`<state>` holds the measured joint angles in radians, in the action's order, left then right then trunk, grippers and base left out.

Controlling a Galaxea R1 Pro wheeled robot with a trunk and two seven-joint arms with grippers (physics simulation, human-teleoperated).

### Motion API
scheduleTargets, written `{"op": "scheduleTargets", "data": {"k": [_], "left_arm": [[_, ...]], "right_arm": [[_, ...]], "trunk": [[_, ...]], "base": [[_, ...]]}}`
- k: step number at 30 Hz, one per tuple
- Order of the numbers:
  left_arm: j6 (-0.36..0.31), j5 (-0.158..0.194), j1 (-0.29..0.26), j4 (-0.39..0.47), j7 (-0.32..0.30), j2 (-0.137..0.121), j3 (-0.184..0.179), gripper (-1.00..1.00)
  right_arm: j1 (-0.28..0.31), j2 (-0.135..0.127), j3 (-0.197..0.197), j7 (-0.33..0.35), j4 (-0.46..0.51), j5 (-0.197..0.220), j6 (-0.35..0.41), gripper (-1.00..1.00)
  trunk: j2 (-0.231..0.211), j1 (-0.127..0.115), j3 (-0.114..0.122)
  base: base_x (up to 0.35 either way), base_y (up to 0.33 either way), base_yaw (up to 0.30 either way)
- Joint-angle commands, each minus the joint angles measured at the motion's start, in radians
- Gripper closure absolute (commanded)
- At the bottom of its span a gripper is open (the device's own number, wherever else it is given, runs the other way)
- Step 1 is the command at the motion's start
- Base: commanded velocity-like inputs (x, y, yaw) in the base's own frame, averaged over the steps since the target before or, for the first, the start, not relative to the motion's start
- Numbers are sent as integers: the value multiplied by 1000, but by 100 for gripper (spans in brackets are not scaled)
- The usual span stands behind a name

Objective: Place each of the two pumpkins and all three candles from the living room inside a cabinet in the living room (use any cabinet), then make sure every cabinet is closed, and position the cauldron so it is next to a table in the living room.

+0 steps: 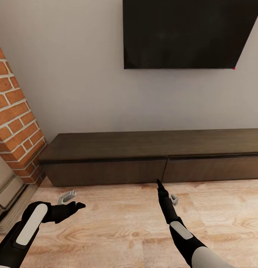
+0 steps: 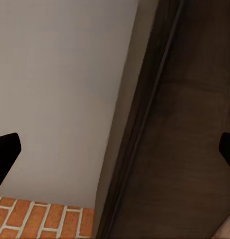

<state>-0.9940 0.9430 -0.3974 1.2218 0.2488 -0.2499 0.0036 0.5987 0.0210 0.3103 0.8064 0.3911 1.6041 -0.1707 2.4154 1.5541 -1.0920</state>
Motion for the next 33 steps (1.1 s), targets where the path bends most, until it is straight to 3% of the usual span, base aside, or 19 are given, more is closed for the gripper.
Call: {"op": "scheduleTargets", "data": {"k": [1, 6, 11, 17, 23, 27, 33], "left_arm": [[-3, 11, -1, 1, 10, 0, 1, -100], [-3, 10, -1, 2, 10, 7, -1, -100], [-3, 14, -1, 1, 9, 3, 8, -100], [-3, 93, -1, 1, 10, 0, -2, -100], [-4, 116, 0, 5, 10, -2, -2, -100], [-3, 159, 0, 2, 10, -2, -5, -100], [-3, 194, 3, 12, 12, -1, -6, -100]], "right_arm": [[1, -1, 2, -1, -1, 13, -6, -100], [1, 0, -10, -15, -9, 19, -6, -100], [1, 0, -10, -78, -9, 17, -10, -100], [1, 1, -10, -96, -10, 21, -8, -100], [1, 2, -10, -100, -12, 22, -7, -100], [1, 1, -11, -99, -12, 26, -6, -100], [1, 0, -10, -95, -11, 97, -4, -100]], "trunk": [[8, 4, -4], [43, 23, -20], [78, 42, -35], [86, 48, -58], [87, 51, -81], [87, 51, -85], [87, 51, -85]], "base": [[0, 0, 0], [0, 0, 0], [0, 0, 0], [0, 0, 0], [0, 0, 0], [0, 0, 0], [2, 0, 0]]}}
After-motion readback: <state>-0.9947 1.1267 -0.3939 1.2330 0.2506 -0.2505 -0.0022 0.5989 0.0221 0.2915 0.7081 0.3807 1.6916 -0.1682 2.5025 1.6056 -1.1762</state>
